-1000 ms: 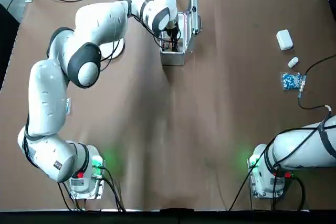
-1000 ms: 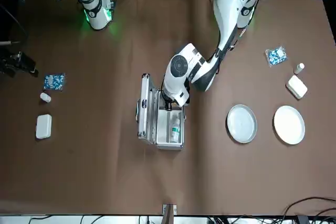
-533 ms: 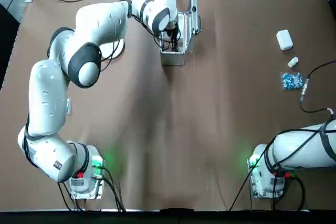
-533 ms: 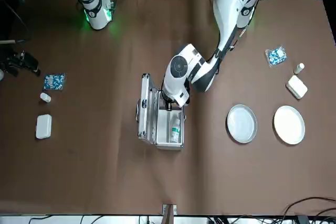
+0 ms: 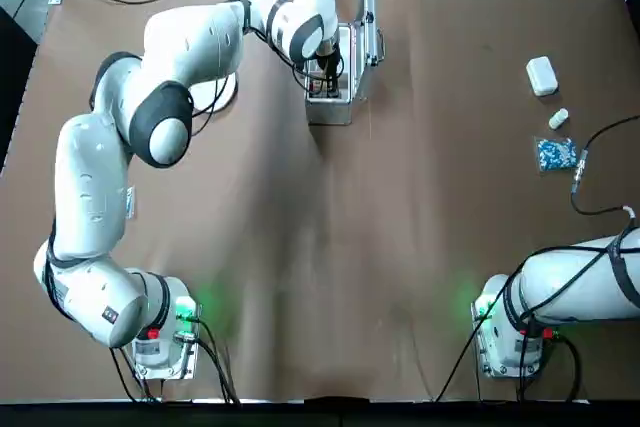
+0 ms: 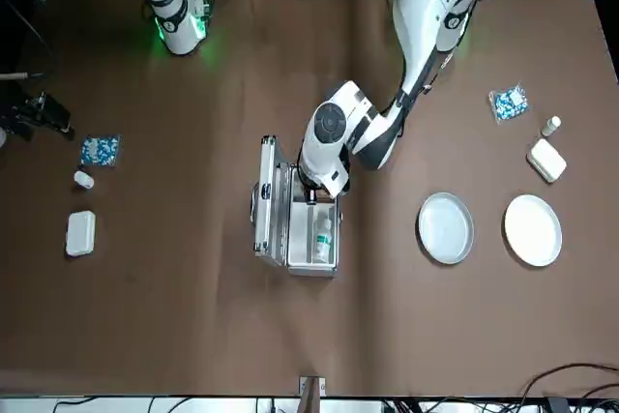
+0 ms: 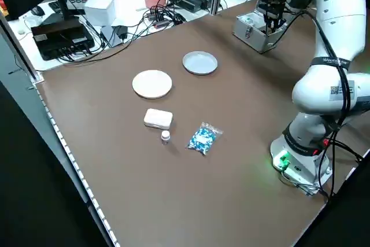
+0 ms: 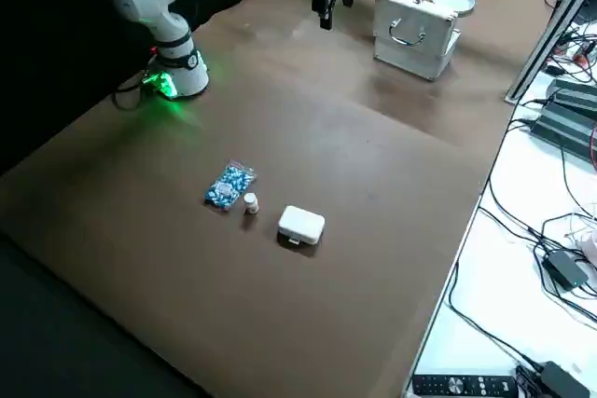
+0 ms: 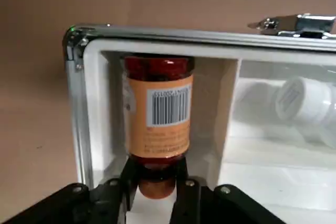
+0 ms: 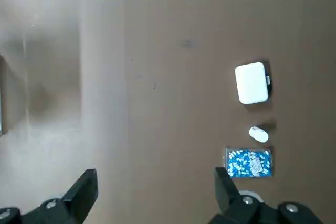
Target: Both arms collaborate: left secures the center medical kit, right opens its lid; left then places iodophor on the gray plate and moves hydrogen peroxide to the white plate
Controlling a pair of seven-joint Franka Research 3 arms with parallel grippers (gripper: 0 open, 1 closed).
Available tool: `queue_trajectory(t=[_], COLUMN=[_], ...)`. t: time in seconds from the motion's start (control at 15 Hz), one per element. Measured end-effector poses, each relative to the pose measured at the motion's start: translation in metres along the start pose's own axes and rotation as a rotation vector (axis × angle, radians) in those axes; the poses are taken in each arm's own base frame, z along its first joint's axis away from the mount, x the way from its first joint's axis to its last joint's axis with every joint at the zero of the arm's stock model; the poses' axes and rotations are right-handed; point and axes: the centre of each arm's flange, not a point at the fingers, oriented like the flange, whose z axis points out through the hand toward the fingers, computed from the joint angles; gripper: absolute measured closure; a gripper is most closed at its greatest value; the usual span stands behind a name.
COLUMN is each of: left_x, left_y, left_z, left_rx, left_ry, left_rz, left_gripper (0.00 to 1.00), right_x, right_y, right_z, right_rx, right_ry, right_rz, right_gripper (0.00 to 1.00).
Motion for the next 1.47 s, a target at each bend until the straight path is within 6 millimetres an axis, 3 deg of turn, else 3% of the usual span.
queue_trajectory(t=[0.33,0.73,1.13,1.47], left_x=[0.000,0.001,0.054,0.113], left_y=[0.011,0.032,0.079,0.107], left_z=[-0.013,-0.062,-0.152,-0.199], left_rx=[-0.029,-0.093,-0.152,-0.102], left_ry=[-0.021,-0.069,-0.149,-0.210], left_rz=[-0.010,-0.038,-0.132,-0.115], left_gripper=[0.67,0.67,0.67,0.67], right_x=[0.000,-0.002,-0.003,-0.004], right_y=[-0.001,-0.001,-0.002,-0.003], right_z=[0.000,0.001,0.003,0.004], right_rx=[0.000,0.001,0.001,0.002], right_ry=[-0.002,-0.014,-0.031,-0.034], right_rz=[-0.001,-0.002,-0.004,-0.005], right_gripper=[0.02,0.02,0.02,0.02])
